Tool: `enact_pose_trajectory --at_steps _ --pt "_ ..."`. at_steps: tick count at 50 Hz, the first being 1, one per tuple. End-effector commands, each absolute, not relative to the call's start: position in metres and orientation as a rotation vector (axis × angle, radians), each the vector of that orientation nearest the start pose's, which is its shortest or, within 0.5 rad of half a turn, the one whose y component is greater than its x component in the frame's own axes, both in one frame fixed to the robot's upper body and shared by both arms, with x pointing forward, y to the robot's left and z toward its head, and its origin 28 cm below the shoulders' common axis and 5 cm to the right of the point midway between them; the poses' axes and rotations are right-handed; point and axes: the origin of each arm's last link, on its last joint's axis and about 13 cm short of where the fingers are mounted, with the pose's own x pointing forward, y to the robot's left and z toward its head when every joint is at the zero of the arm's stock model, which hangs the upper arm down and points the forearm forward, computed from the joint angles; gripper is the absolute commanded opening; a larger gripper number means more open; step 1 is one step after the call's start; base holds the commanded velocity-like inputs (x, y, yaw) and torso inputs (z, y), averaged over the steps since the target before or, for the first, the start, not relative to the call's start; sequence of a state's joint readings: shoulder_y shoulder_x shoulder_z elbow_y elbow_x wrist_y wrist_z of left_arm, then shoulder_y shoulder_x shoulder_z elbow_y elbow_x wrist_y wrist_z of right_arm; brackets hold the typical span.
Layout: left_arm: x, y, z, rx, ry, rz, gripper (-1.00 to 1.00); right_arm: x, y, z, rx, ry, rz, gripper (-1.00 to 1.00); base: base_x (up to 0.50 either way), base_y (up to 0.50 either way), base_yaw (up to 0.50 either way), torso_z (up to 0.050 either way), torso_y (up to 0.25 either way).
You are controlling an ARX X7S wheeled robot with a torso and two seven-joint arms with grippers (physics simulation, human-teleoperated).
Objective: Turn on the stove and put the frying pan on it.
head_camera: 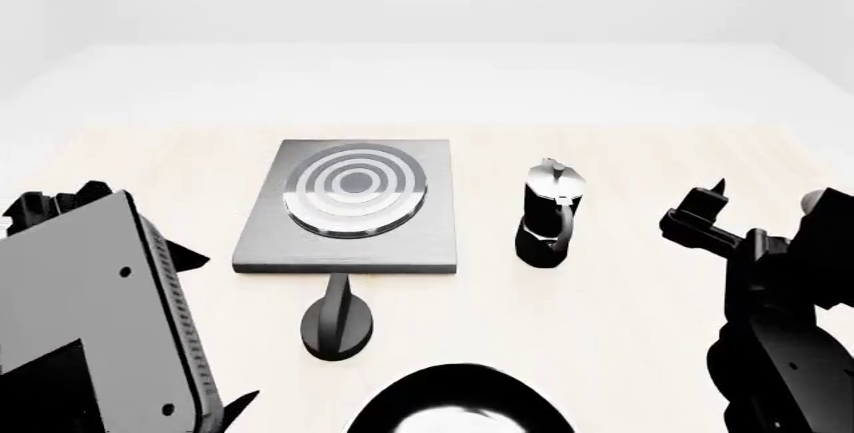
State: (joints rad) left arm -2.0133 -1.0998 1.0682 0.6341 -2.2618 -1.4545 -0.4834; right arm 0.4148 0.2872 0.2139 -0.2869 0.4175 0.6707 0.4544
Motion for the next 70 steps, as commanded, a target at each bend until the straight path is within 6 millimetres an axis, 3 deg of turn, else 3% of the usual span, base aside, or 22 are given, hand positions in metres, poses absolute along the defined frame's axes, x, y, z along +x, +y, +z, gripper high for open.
enact_pose_trajectory --at_steps 1,16,23,33,54,70 --pt "0.12 0.268 0.333 0.811 0.581 -0.878 1.0 0.271 -0.183 0.148 0.154 -0.05 -0.487 1.0 0.0 0.0 0.0 0.0 0.0" --pt "0.118 0.265 0.326 0.829 0.623 -0.917 1.0 0.272 -0.184 0.147 0.161 -0.046 -0.487 1.0 0.0 0.0 0.0 0.0 0.0" --pt "0.117 0.261 0.307 0.811 0.683 -0.973 1.0 0.272 -0.184 0.148 0.159 -0.045 -0.488 1.0 0.0 0.0 0.0 0.0 0.0" --pt "0.119 0.263 0.295 0.787 0.725 -0.991 1.0 0.271 -0.184 0.15 0.159 -0.045 -0.488 1.0 0.0 0.0 0.0 0.0 0.0" --pt "0.132 0.278 0.264 0.728 0.85 -0.94 1.0 0.271 -0.184 0.147 0.167 -0.038 -0.479 1.0 0.0 0.0 0.0 0.0 0.0" --pt "0.134 0.278 0.259 0.715 0.864 -0.946 1.0 0.272 -0.183 0.148 0.131 -0.024 -0.497 1.0 0.0 0.0 0.0 0.0 0.0"
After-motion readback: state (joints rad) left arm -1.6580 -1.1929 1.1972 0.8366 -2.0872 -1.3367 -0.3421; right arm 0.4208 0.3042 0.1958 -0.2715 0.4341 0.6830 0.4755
